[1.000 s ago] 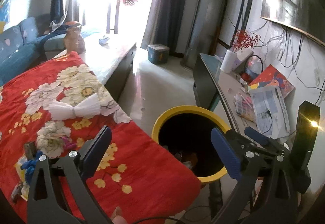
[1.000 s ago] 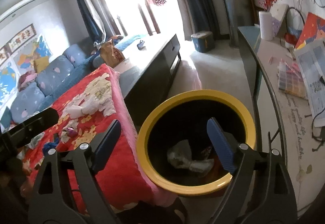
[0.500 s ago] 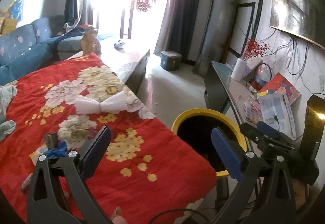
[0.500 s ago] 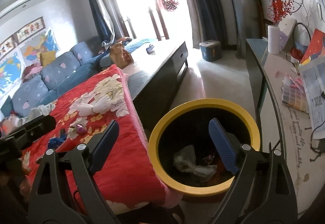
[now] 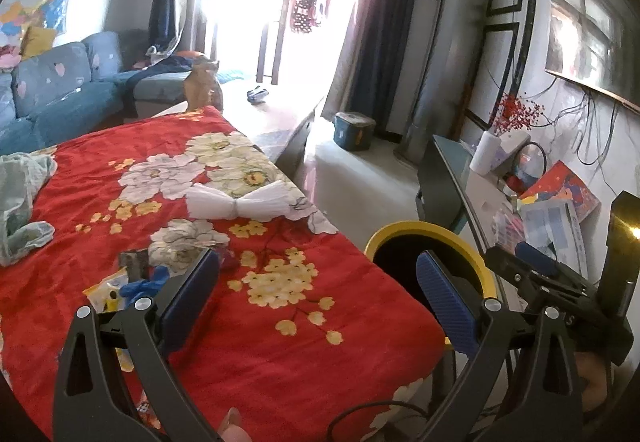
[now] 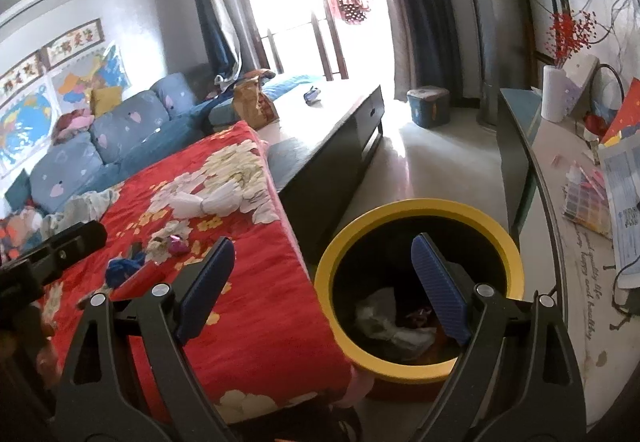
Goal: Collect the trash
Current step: 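Move both open tools back toward the remaining trash on the bedspread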
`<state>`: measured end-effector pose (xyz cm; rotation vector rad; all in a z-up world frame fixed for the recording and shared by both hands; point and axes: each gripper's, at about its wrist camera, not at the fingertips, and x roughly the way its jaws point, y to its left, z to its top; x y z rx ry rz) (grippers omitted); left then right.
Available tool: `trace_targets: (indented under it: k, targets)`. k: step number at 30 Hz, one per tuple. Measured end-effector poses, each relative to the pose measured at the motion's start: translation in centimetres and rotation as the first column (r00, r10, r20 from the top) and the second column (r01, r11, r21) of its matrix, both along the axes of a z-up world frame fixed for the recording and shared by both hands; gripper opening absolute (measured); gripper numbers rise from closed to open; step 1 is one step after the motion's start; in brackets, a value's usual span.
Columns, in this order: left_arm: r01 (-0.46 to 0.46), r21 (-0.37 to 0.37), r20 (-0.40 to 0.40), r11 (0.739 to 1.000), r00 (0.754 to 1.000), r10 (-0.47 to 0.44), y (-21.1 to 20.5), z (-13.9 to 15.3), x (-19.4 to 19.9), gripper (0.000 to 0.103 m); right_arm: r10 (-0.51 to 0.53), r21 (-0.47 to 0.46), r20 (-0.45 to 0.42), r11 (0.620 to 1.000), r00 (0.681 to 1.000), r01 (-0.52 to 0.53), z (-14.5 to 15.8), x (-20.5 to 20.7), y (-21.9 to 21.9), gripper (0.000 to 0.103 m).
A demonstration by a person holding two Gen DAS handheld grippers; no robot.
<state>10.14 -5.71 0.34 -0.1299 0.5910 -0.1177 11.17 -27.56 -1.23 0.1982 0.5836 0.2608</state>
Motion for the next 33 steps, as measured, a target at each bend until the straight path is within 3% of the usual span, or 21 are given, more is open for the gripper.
trace_targets:
  k: [33]
  targets:
    - [-0.141,-0.024,0.011,0.990,0.990,0.141,7.4,0.2,-2.4,0.096,0.171,-0.074,0.012,0.983,0.985,-0.169,0.9,-1.4,7.0,0.083]
